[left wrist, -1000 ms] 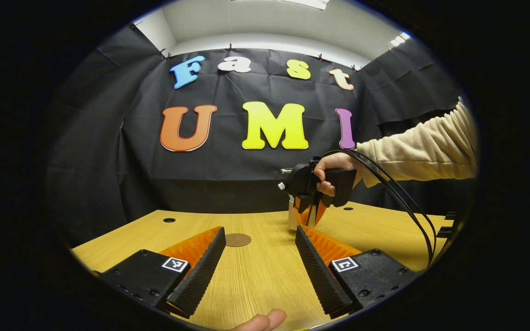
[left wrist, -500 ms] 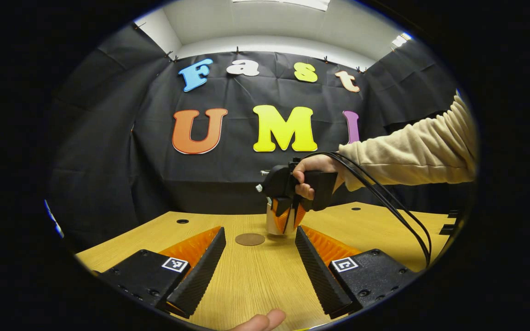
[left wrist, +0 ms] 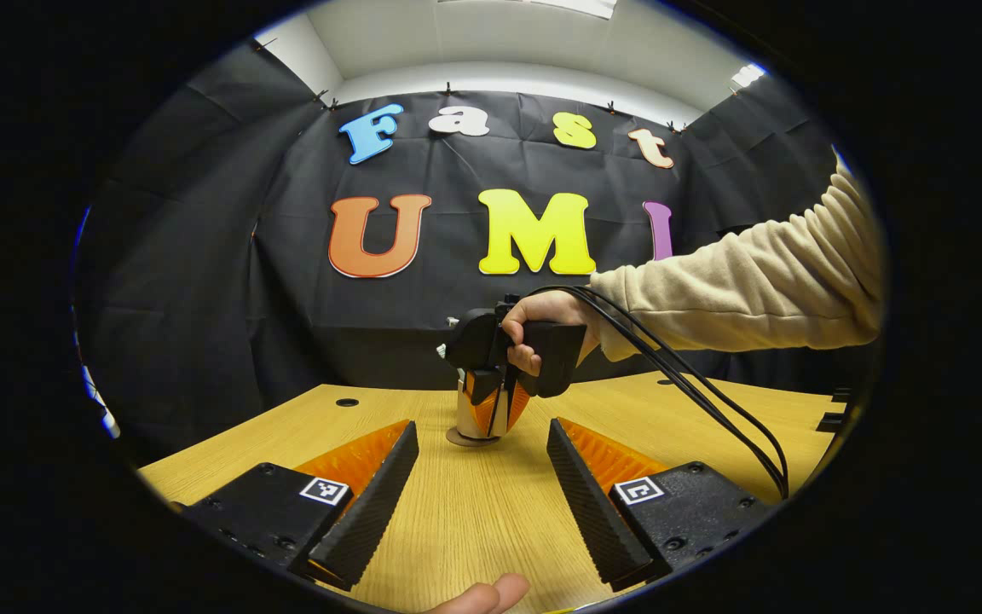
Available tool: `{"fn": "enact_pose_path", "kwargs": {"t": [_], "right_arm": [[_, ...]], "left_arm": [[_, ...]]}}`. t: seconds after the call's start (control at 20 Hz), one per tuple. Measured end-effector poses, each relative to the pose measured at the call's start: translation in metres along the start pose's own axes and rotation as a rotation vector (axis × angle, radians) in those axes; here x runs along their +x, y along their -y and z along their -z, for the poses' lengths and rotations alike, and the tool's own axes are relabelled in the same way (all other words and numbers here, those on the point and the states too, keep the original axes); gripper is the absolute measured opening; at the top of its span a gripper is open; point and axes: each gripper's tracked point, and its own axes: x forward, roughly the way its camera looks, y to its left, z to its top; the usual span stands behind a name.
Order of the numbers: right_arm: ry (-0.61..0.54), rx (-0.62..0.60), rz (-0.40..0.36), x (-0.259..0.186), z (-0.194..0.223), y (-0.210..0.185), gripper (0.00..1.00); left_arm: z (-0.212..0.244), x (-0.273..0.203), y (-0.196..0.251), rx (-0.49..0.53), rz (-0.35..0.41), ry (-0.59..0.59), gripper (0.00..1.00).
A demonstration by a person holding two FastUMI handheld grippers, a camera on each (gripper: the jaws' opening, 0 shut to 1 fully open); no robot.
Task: Put the toothbrush and toothpaste on the desktop into the cup, then pick up the cup and place it on the coaster on the desktop.
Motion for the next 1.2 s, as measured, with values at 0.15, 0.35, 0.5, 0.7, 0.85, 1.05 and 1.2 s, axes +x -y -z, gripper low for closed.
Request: {"fn": "enact_pose_path", "kwargs": {"t": [0.15, 0.35, 0.5, 0.7, 0.85, 1.05, 1.2], "right_arm": [[-0.002, -0.009, 0.006, 0.002, -0.002, -0.004, 0.27], [-0.003, -0.023, 0.003, 0.002, -0.002, -0.002, 0.26], [-0.001, -0.031, 0.023, 0.006, -0.005, -0.01, 0.26], [0.0, -0.018, 0.037, 0.004, -0.002, -0.005, 0.29], [0.014, 0.013, 0.002, -0.001, -0.002, -0.008, 0.34], [0.063, 0.027, -0.05, -0.031, 0.006, -0.01, 0.78], [0.107, 0.046, -0.083, -0.053, 0.012, -0.006, 0.93]], "left_arm": [[0.003, 0.0, -0.006, -0.013, -0.01, -0.01, 1.0], [0.007, 0.0, -0.01, -0.025, -0.019, -0.021, 0.97], [0.007, 0.002, -0.01, -0.031, -0.025, -0.025, 0.97], [0.01, -0.004, -0.011, -0.036, -0.033, -0.038, 1.0], [0.013, -0.005, -0.012, -0.034, -0.049, -0.051, 0.97], [0.017, -0.011, -0.012, -0.014, -0.067, -0.071, 0.97], [0.017, -0.011, -0.009, -0.017, -0.069, -0.068, 0.97]]}}
